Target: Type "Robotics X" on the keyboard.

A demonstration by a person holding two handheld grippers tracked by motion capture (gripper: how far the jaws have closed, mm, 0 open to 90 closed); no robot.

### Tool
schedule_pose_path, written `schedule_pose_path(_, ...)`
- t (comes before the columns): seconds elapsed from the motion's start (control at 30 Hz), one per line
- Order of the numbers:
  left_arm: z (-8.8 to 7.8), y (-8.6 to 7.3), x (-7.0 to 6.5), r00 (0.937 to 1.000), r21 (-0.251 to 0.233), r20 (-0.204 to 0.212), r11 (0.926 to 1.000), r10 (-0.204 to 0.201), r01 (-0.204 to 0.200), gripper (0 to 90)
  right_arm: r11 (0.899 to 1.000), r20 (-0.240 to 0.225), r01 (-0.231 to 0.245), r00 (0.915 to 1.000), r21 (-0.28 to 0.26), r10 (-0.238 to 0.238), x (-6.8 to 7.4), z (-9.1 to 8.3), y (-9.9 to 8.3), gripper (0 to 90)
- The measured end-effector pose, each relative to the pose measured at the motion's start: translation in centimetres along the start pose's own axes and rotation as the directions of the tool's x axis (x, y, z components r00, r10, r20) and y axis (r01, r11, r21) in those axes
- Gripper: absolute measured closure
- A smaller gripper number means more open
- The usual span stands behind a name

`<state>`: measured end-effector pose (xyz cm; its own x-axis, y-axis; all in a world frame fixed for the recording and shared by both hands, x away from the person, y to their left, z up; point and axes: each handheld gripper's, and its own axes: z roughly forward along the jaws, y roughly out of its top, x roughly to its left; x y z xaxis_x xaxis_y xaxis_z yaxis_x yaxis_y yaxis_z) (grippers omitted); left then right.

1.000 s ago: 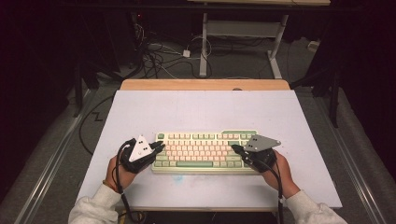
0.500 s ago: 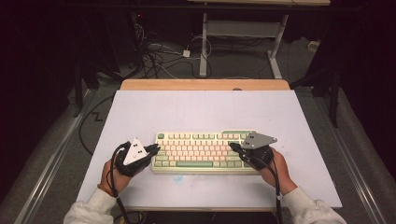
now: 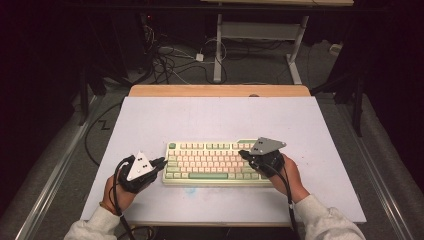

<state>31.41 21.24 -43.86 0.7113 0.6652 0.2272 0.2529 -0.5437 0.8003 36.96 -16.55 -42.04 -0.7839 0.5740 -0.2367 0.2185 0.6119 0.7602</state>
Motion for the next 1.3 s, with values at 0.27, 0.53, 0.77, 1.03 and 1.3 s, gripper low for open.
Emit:
schedule_pose_path(0.27,-0.1,-0.6,-0.1,0.9999,0.019,0.003,0.9998,-0.011,0.011,80.3,1.000,-0.016,0.009,0.9998,0.028,-0.008,0.3,1.5,0.6,90.0)
schedule_pose_path(0.53,0.0,-0.8,-0.2,0.9999,0.030,0.010,0.9995,-0.004,0.004,80.5,0.998,-0.031,0.029,0.9992,0.063,-0.027,0.6,3.1,0.9,90.0)
schedule_pose_path(0.77,0.3,-0.9,-0.3,0.9998,0.042,0.018,0.9991,0.004,-0.005,80.4,0.996,-0.047,0.042,0.9982,0.082,-0.038,1.2,4.2,1.2,90.0)
schedule_pose_path(1.03,0.3,-0.9,-0.2,0.9997,0.039,0.025,0.9992,-0.001,0.000,80.4,0.992,-0.056,0.062,0.9968,0.105,-0.057,1.6,5.3,1.5,90.0)
schedule_pose_path(1.3,0.3,-0.9,-0.1,0.9997,0.043,0.024,0.9991,0.004,-0.005,80.7,0.991,-0.052,0.066,0.9968,0.118,-0.060,1.7,5.7,1.6,90.0)
